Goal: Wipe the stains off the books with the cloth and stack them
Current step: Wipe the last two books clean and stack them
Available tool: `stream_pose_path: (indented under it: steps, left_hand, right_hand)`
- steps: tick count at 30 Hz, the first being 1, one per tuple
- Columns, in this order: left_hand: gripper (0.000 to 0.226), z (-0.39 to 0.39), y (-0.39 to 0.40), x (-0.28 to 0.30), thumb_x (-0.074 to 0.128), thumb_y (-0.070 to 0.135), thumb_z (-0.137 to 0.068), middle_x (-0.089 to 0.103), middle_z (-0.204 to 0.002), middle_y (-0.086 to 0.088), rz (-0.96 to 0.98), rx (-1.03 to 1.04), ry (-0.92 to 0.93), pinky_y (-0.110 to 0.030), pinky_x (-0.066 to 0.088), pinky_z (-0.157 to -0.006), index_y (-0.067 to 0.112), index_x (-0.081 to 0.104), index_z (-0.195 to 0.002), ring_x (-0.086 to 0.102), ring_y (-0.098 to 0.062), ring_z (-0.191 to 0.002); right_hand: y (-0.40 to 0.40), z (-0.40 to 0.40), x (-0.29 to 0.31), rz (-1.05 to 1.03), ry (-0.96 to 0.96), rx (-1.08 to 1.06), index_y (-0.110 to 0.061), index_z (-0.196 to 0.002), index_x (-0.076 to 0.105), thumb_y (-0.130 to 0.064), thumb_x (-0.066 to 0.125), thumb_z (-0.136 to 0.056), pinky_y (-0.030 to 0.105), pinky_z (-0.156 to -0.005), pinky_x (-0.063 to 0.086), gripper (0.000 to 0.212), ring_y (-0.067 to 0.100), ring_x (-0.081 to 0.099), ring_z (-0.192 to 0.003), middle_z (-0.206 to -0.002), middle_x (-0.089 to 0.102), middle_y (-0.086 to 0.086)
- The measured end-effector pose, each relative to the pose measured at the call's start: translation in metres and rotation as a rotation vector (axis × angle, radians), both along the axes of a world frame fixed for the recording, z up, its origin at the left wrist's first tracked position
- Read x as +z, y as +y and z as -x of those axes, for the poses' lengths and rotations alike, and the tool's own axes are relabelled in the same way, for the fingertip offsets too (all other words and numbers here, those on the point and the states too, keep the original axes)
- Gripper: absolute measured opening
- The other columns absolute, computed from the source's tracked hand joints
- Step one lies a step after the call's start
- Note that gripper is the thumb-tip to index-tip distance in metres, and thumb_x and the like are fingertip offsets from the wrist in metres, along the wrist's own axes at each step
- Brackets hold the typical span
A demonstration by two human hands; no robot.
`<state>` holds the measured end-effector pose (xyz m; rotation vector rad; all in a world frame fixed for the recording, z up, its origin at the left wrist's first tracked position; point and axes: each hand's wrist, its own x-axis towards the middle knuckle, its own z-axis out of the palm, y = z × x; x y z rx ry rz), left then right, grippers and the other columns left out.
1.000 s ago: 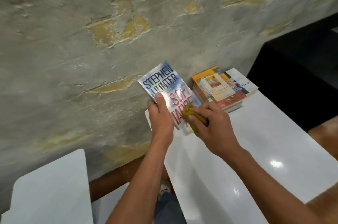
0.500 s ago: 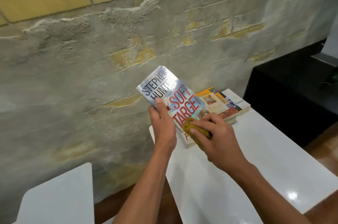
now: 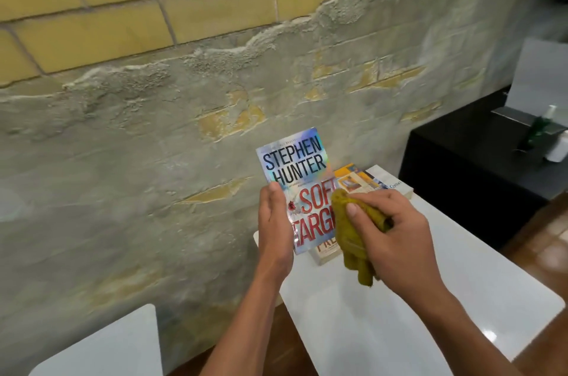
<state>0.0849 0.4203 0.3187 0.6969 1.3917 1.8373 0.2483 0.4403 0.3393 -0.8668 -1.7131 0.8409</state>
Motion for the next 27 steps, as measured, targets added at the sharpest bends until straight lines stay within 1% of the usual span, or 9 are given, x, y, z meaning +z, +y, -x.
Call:
stream_pose_path:
  steps: [4, 7, 10, 13, 17, 20, 22, 25, 27]
  left_hand:
    - [0.048, -0.006, -0.007, 0.003, 0.038, 0.057, -0.097, 0.075, -0.105, -0.004, -0.059, -0.011, 0.020, -0.048, 0.059, -0.083, 0.018, 0.055, -0.120, 0.073, -0.025, -0.096]
    - [0.037, -0.010, -0.012, 0.003, 0.037, 0.053, -0.102, 0.072, -0.102, 0.001, -0.078, -0.015, 0.109, -0.042, 0.056, -0.085, 0.023, 0.057, -0.109, 0.069, -0.019, -0.096]
    - [0.037, -0.011, -0.017, 0.006, 0.038, 0.052, -0.100, 0.071, -0.093, 0.008, -0.116, -0.049, 0.112, -0.031, 0.054, -0.078, 0.020, 0.056, -0.107, 0.066, -0.012, -0.090]
    - [0.044, -0.009, -0.024, 0.012, 0.036, 0.052, -0.098, 0.070, -0.091, 0.010, -0.144, -0.060, 0.117, -0.023, 0.054, -0.074, 0.013, 0.052, -0.110, 0.066, -0.009, -0.089]
    - [0.060, -0.009, -0.029, 0.022, 0.035, 0.075, -0.088, 0.067, -0.097, -0.001, -0.164, -0.064, 0.201, -0.036, 0.057, -0.081, 0.021, 0.054, -0.106, 0.066, -0.018, -0.092]
    - [0.077, -0.016, -0.034, 0.025, 0.031, 0.083, -0.084, 0.070, -0.096, 0.006, -0.208, -0.064, 0.338, -0.029, 0.056, -0.075, 0.017, 0.055, -0.113, 0.069, -0.014, -0.089]
    - [0.067, -0.022, -0.040, 0.022, 0.030, 0.075, -0.092, 0.067, -0.089, 0.011, -0.225, -0.043, 0.441, -0.028, 0.054, -0.066, 0.015, 0.054, -0.113, 0.066, -0.010, -0.079]
    - [0.020, -0.029, -0.046, 0.016, 0.035, 0.025, -0.110, 0.063, -0.083, 0.011, -0.222, -0.004, 0.523, -0.035, 0.050, -0.060, 0.018, 0.053, -0.108, 0.062, -0.011, -0.070]
    - [0.015, -0.034, -0.048, 0.012, 0.038, 0.021, -0.109, 0.064, -0.082, 0.010, -0.213, -0.018, 0.549, -0.034, 0.050, -0.057, 0.017, 0.053, -0.108, 0.063, -0.011, -0.069]
  right_hand:
    - [-0.018, 0.023, -0.014, -0.209, -0.075, -0.051, -0.022, -0.110, 0.075, -0.024, 0.077, -0.086, 0.024, -0.082, 0.056, 0.024, 0.010, 0.062, -0.101, -0.103, 0.061, -0.006]
    - [-0.025, 0.039, -0.020, -0.310, -0.059, -0.060, -0.016, -0.108, 0.075, -0.024, 0.075, -0.088, 0.030, -0.082, 0.054, 0.022, 0.013, 0.061, -0.097, -0.102, 0.060, 0.000]
    - [-0.025, 0.048, -0.016, -0.370, -0.032, -0.100, -0.013, -0.107, 0.075, -0.025, 0.074, -0.088, 0.029, -0.084, 0.053, 0.023, 0.013, 0.060, -0.098, -0.102, 0.060, 0.002]
    - [-0.026, 0.053, -0.009, -0.400, -0.023, -0.099, -0.013, -0.110, 0.074, -0.027, 0.070, -0.090, 0.025, -0.085, 0.052, 0.024, 0.012, 0.057, -0.100, -0.103, 0.059, 0.003]
    - [-0.026, 0.057, 0.009, -0.429, 0.028, -0.114, -0.011, -0.110, 0.073, -0.023, 0.072, -0.091, 0.033, -0.081, 0.054, 0.022, 0.019, 0.059, -0.098, -0.103, 0.058, 0.004]
    - [-0.024, 0.058, 0.027, -0.471, 0.061, -0.140, -0.009, -0.110, 0.073, -0.023, 0.071, -0.092, 0.038, -0.079, 0.055, 0.022, 0.022, 0.060, -0.097, -0.103, 0.059, 0.006]
    - [-0.022, 0.057, 0.037, -0.496, 0.071, -0.149, -0.009, -0.110, 0.073, -0.022, 0.071, -0.092, 0.039, -0.078, 0.055, 0.022, 0.023, 0.061, -0.097, -0.103, 0.060, 0.008]
    - [-0.020, 0.053, 0.046, -0.519, 0.081, -0.170, -0.008, -0.109, 0.073, -0.019, 0.072, -0.092, 0.038, -0.078, 0.054, 0.021, 0.024, 0.061, -0.095, -0.102, 0.060, 0.009]
    - [-0.019, 0.048, 0.047, -0.513, 0.072, -0.204, -0.008, -0.109, 0.073, -0.019, 0.072, -0.092, 0.037, -0.078, 0.055, 0.021, 0.023, 0.061, -0.094, -0.102, 0.060, 0.009]
